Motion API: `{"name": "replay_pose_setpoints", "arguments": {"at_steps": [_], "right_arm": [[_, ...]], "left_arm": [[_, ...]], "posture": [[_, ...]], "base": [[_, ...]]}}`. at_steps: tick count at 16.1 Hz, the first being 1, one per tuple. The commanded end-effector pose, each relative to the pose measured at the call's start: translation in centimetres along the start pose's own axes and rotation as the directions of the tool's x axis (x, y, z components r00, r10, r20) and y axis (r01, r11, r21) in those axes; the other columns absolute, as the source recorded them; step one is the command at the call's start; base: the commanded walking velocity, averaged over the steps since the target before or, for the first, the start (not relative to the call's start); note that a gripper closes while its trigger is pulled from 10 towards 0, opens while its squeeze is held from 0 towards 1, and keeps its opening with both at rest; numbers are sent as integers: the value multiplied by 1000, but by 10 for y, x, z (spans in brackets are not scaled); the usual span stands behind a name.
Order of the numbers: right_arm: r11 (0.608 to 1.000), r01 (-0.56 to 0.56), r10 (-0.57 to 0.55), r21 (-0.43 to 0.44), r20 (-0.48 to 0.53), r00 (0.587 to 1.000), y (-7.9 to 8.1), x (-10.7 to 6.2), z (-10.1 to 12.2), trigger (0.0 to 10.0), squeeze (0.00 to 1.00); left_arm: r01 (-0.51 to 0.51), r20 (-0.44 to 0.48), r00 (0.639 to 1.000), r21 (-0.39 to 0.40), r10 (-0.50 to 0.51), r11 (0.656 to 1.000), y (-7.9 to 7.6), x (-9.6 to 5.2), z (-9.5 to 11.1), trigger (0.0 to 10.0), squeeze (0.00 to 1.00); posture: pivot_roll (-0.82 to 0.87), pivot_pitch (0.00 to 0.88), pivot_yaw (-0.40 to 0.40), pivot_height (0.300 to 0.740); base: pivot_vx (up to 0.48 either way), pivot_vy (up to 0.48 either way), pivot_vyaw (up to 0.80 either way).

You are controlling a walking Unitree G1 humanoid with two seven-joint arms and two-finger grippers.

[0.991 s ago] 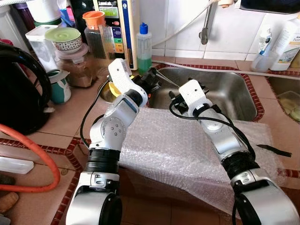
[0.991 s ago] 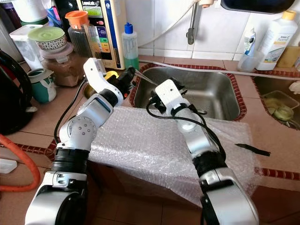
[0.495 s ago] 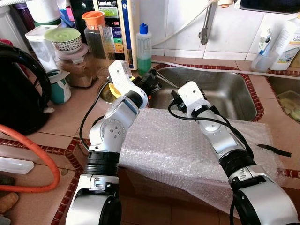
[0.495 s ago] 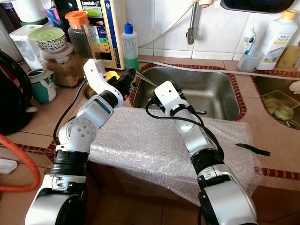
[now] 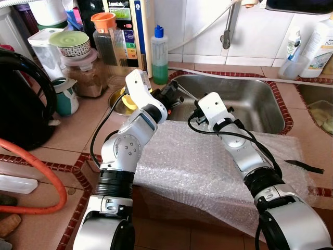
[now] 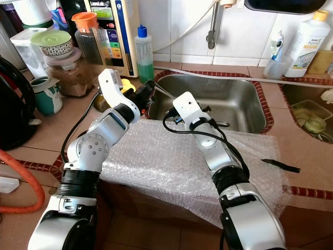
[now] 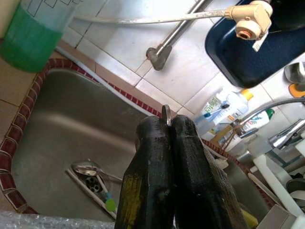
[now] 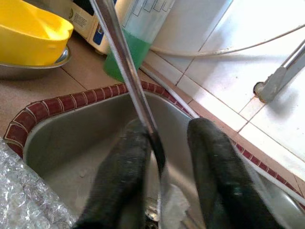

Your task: Kitchen organization

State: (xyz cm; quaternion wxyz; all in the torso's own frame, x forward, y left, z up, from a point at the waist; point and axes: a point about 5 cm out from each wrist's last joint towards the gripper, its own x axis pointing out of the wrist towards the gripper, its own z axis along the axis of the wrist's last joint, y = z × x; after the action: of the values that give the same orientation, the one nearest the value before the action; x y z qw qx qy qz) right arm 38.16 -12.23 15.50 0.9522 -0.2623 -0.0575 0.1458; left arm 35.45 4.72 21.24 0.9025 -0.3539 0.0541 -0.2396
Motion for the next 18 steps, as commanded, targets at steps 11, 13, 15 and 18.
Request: {"name": "replay_pose_setpoints", "arguments": {"at_steps": [11,13,15,18], "right_arm": [[999,27,-26,42,-12,1000,-5,-1,-4,0,0],[999,29,-28,45,-14,1000,-5,-1,-5,0,0],[998,32,-31,46,-16,999,-5,-1,-5,0,0],[998,46,-44,46,-30,999,-8,-2,-9,0,0]], "left_arm": [[67,-34,997,-9,-67,998,-19,0,-19,10000,0],[66,-34,997,-2,-66,998,-19,0,-18,10000,1000],[58,-33,998,1,-58,998,-17,0,-18,10000,1000],[56,-38,998,11,-56,998,-17,-1,-19,10000,1000]], "posture": [[-7,0,99,740],[-6,0,99,740],[-6,0,100,740],[-2,0,96,740]], "base": [[0,0,0],[0,0,0],[0,0,0],[0,0,0]]}}
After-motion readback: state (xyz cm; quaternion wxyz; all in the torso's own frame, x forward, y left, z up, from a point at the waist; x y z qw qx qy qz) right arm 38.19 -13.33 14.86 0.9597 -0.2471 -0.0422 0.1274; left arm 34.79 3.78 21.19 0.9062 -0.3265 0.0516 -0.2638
